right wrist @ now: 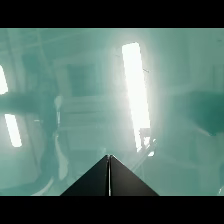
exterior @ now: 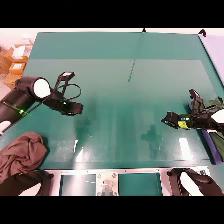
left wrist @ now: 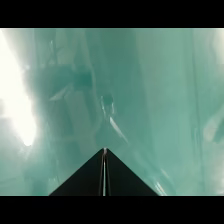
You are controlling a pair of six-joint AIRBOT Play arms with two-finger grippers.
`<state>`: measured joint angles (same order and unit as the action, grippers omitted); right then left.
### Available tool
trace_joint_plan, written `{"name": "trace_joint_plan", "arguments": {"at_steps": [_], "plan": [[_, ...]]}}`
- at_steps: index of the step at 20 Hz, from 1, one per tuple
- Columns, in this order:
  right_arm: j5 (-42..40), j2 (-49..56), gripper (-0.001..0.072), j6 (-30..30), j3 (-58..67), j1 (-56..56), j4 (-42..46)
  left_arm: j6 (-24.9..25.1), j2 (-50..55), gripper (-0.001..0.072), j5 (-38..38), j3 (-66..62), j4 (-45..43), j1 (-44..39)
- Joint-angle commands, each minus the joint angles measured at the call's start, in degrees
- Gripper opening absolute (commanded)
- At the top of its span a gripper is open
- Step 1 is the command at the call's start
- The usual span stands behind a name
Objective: Fold the shirts.
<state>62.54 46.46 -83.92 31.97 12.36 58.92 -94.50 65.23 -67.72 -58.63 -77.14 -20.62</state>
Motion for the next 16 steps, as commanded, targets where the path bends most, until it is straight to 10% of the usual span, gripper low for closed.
{"name": "trace_joint_plan", "arguments": {"at_steps": [1,5,10,12,16], "plan": [[0.0,0.0,0.0012,0.0,0.0,0.0,0.0,0.0,0.0,0.0028,3.8,0.0,1.5,0.0],[-0.3,0.0,0.0013,0.0,0.0,0.0,0.0,-0.8,-0.1,0.0026,3.6,-0.2,-2.5,0.0],[-1.7,0.0,0.0013,0.0,0.0,0.0,0.0,-9.4,-1.7,0.0032,-23.0,-2.5,-39.9,0.3],[-1.7,0.0,0.0012,0.0,0.0,0.0,-0.2,-8.7,-2.1,0.0688,-25.9,1.0,-39.5,2.4],[-1.7,0.0,0.0012,0.0,0.0,0.0,-0.2,-9.2,-2.1,0.072,-30.3,10.6,-37.9,6.6]]}}
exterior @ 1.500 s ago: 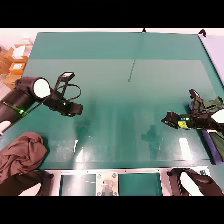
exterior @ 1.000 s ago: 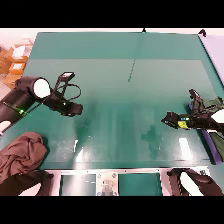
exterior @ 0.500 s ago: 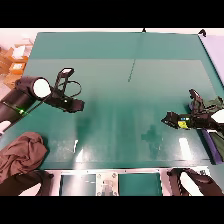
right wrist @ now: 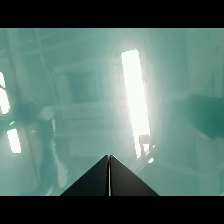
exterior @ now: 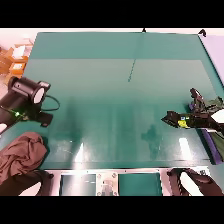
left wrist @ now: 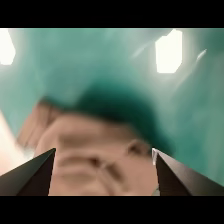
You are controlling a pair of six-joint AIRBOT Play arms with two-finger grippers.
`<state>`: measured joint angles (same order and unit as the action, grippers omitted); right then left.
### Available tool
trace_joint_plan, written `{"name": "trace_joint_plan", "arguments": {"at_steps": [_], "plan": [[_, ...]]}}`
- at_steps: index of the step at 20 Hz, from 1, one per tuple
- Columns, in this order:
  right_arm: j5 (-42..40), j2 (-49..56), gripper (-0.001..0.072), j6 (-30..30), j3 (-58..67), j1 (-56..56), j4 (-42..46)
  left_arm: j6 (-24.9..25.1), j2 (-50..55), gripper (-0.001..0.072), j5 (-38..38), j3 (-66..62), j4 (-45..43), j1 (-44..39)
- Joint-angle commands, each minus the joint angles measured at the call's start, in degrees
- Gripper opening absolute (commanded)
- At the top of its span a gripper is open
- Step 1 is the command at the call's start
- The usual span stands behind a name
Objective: Fold the shirts.
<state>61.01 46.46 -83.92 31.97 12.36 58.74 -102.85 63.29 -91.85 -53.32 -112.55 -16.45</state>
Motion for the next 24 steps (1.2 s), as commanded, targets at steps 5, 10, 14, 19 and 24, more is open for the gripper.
{"name": "trace_joint_plan", "arguments": {"at_steps": [5,10,14,19,24], "plan": [[-0.6,0.0,0.0054,0.0,0.0,0.0,-0.1,-1.7,-0.2,0.072,-4.1,20.1,-2.8,7.3],[-0.6,0.0,0.0232,0.0,0.0,0.0,-0.1,-1.7,0.0,0.072,9.9,25.0,-3.0,12.7],[-0.6,0.0,0.0231,0.0,0.0,0.0,-0.1,4.4,0.0,0.0028,14.4,24.6,-3.0,14.2],[-0.6,0.0,0.0082,0.0,0.0,0.0,-0.3,9.7,-0.1,0.0026,11.6,5.2,0.8,12.8],[-0.6,0.0,0.0068,0.0,0.0,0.0,-0.3,13.4,-0.1,0.0026,13.6,-21.9,19.3,-1.7]]}}
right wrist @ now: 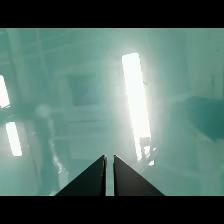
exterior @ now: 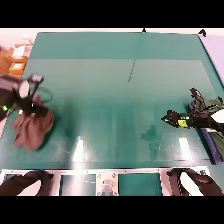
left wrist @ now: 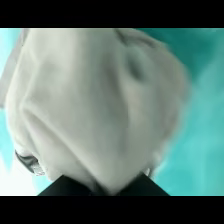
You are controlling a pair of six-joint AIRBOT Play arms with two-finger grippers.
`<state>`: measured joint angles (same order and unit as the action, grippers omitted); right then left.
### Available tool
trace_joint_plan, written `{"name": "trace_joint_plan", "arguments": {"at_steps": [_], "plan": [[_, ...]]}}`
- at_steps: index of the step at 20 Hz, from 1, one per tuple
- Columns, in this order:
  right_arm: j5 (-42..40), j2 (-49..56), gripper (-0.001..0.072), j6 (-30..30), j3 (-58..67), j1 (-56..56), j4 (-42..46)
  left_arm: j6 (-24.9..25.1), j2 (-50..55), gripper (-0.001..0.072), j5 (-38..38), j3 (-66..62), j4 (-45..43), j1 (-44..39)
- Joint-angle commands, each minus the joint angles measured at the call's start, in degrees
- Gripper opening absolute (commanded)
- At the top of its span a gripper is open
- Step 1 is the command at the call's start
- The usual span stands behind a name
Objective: Fold the shirts.
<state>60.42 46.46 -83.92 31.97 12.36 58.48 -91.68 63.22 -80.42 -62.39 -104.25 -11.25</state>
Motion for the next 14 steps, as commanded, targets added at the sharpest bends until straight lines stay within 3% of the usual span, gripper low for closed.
{"name": "trace_joint_plan", "arguments": {"at_steps": [1,7,8,10,13,14], "plan": [[0.0,0.0,0.0068,0.0,0.0,0.0,0.0,2.2,0.0,0.0025,4.7,-15.7,13.8,-11.0],[0.3,0.0,0.0073,0.0,0.0,0.0,-3.3,2.1,6.1,0.0028,20.7,-17.4,28.1,-26.8],[0.3,0.0,0.0104,0.0,0.0,0.0,-4.1,2.2,8.7,0.0037,22.6,-17.4,29.5,-27.8],[0.6,0.0,0.0307,0.0,0.0,0.0,-4.5,2.1,14.1,0.072,24.5,-17.4,32.7,-28.2],[1.5,0.1,0.0415,0.0,0.8,0.1,-4.4,2.2,16.8,0.072,20.5,-17.7,33.8,-24.9],[1.6,0.2,0.0415,0.0,1.7,0.5,-4.5,2.3,16.4,0.072,18.0,-18.6,33.7,-22.4]]}}
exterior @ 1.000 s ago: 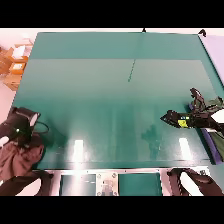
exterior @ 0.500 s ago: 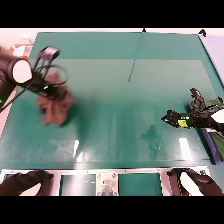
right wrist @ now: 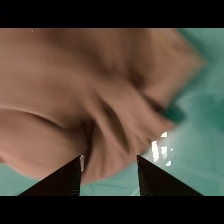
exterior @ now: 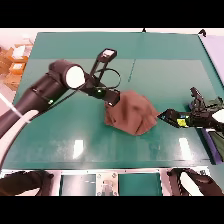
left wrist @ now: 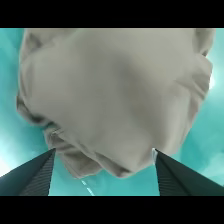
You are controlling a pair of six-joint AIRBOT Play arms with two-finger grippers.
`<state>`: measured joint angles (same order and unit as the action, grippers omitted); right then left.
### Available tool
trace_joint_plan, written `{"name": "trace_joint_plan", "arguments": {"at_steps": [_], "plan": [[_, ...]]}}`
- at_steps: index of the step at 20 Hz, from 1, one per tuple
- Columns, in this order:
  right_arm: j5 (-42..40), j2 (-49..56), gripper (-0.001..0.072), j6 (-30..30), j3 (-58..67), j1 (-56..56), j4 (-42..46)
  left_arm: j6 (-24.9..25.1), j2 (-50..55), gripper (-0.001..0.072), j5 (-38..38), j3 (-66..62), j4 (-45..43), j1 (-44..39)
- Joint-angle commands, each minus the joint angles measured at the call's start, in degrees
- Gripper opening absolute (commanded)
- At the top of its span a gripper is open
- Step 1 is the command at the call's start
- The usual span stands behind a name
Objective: Fold the shirts.
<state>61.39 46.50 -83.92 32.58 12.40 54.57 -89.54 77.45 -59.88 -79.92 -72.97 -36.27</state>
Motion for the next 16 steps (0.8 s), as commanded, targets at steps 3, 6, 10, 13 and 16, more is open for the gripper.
{"name": "trace_joint_plan", "arguments": {"at_steps": [3,6,10,13,16], "plan": [[0.6,2.0,0.0466,0.4,5.9,4.5,-0.5,1.1,0.2,0.072,-8.7,-2.7,2.5,11.7],[0.6,9.0,0.0495,0.6,10.1,8.7,-0.5,1.1,0.2,0.072,-13.1,1.5,4.8,18.1],[1.7,20.8,0.0491,0.6,10.4,9.6,-0.5,5.4,0.2,0.072,-5.4,18.3,15.9,17.3],[1.6,26.5,0.049,0.7,10.4,9.5,-1.5,10.2,1.2,0.072,6.8,27.5,26.7,14.6],[1.6,29.7,0.039,2.1,10.4,9.5,-1.9,15.5,7.5,0.072,10.4,28.3,35.6,10.6]]}}
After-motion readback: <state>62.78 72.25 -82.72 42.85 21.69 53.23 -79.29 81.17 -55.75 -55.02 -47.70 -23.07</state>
